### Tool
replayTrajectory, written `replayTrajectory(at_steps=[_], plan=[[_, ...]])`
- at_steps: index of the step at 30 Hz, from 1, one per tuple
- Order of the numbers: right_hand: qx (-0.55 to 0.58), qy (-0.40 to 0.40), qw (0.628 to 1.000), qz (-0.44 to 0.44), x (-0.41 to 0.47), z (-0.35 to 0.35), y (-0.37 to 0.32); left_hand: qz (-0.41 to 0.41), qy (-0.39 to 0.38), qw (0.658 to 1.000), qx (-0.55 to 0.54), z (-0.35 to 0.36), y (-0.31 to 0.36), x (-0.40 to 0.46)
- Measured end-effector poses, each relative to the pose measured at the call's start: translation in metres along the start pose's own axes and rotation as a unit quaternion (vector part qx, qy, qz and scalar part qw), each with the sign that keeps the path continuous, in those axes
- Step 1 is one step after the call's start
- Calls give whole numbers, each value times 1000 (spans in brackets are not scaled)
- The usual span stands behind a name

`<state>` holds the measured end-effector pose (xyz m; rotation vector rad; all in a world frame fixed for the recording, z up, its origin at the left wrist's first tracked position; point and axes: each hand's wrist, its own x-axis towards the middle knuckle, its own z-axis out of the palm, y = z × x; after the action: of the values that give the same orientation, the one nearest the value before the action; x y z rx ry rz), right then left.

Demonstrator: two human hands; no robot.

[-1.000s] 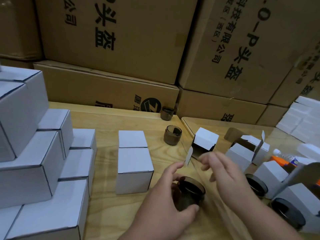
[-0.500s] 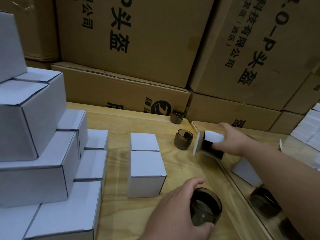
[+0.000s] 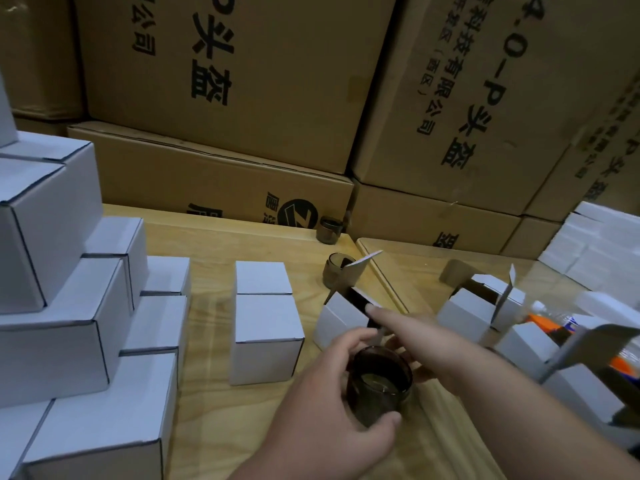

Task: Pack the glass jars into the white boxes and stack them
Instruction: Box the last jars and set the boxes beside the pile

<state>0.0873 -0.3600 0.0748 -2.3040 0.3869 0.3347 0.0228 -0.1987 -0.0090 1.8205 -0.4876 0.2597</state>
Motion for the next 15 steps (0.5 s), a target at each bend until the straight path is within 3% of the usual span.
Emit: replayTrajectory(at_steps=[4, 5, 8, 10, 15], plan=[[97, 137, 976, -138, -45, 4, 24, 31, 36, 999, 26, -1, 4, -4], [138, 120, 966, -184, -56, 6, 32, 40, 46, 998, 32, -2, 4, -4], [172, -71, 947, -262, -81, 18, 49, 56, 54, 997, 29, -3, 7, -4], [158, -108, 937, -292, -80, 23, 55, 68, 48, 996, 35, -3, 7, -6], [218, 42, 929, -297, -55, 19, 51, 108, 64, 989, 75, 1, 6, -3]])
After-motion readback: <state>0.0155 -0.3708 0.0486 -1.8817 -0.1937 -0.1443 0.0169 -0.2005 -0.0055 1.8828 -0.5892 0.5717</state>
